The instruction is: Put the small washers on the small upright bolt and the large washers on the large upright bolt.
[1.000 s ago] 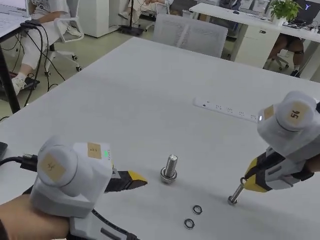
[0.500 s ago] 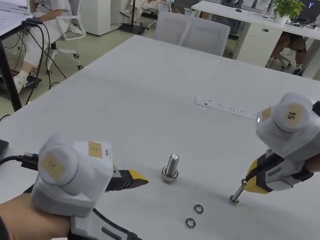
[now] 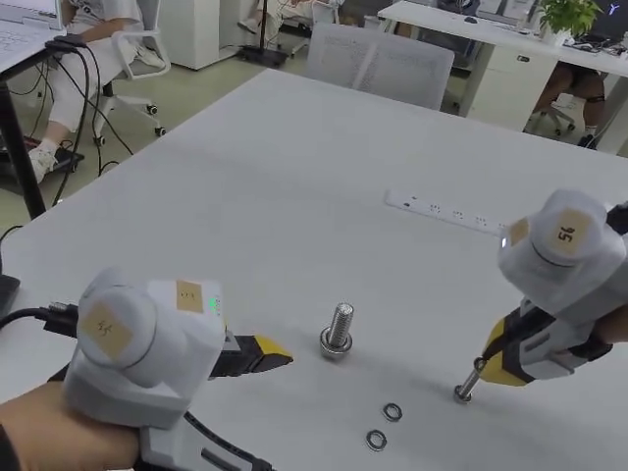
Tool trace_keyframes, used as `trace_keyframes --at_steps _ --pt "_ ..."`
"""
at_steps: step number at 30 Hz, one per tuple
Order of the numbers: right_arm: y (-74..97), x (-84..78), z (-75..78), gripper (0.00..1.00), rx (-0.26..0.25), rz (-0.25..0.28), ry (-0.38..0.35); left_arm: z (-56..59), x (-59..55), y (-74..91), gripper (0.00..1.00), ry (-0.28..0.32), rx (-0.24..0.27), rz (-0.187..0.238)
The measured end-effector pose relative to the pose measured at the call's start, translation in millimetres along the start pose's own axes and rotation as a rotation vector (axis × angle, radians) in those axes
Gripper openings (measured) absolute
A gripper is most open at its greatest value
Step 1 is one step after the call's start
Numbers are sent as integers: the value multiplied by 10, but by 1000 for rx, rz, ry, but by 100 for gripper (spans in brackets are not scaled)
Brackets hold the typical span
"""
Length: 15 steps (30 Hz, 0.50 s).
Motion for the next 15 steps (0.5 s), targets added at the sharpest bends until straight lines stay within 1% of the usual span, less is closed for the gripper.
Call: trace_keyframes --at_steps 10,15 --pt "-122 3 -40 13 18 -12 5 -3 -8 0 85 3 1 -3" --pt "-198 -29 -31 13 30 -12 -4 -12 -11 0 85 6 3 -3"
Point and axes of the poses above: the centre of the closed fingertips' face, and the gripper's own axes: y roughly backward along the fingers, z roughly to its right, x roughly out of its top, the point moved 5 cm from there along y, roughly backward along the fingers, and after that the axes turned 10 degrees about y, right-handed, at the moved point
